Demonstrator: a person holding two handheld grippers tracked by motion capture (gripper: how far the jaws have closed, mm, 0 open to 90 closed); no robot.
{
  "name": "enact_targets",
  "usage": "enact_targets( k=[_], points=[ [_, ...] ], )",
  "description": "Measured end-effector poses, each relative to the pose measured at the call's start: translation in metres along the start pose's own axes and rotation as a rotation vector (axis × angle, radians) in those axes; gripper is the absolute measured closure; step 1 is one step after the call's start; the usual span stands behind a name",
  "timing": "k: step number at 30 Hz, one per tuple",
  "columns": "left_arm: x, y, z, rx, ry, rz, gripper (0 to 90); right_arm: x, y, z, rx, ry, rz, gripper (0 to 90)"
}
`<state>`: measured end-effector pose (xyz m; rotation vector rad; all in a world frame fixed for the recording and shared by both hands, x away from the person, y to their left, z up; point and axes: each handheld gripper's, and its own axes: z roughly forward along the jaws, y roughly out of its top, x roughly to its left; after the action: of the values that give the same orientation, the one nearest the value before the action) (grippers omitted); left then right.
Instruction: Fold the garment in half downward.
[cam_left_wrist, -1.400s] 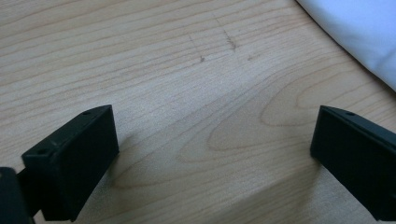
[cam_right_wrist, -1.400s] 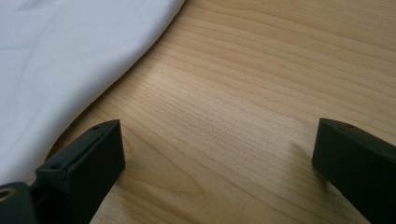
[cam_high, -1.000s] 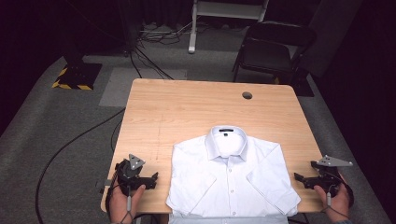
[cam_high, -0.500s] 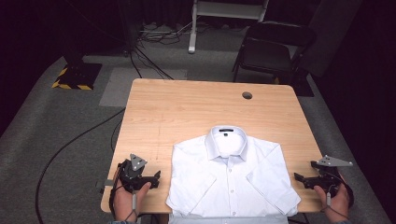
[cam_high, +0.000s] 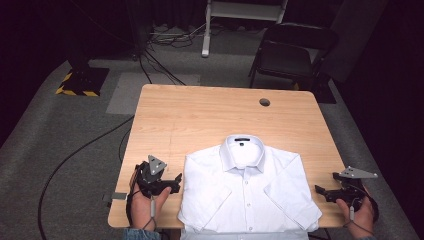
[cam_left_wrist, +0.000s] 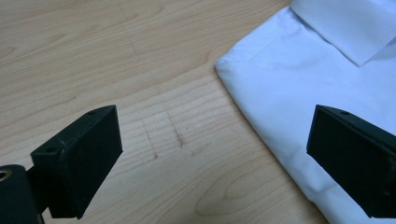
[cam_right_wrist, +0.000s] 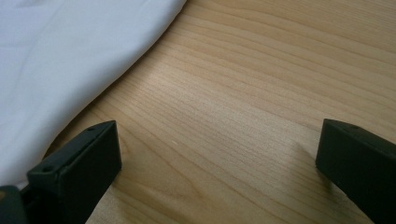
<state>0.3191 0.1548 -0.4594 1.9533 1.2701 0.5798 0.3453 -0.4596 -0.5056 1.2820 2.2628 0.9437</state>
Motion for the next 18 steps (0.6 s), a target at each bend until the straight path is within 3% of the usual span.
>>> enact_targets(
  k=[10,13,18],
  points=[
    [-0.009,0.020,0.005,-0.037,-0.029,0.030,3.3,0.000,0.000,0.000,0.000,0.001,0.000,0.0],
    [-0.011,0.024,0.009,-0.037,-0.036,0.029,3.1,0.000,0.000,0.000,0.000,0.000,0.000,0.0],
    [-0.013,0.031,0.018,-0.032,-0.031,0.060,3.1,0.000,0.000,0.000,0.000,0.001,0.000,0.0]
  ],
)
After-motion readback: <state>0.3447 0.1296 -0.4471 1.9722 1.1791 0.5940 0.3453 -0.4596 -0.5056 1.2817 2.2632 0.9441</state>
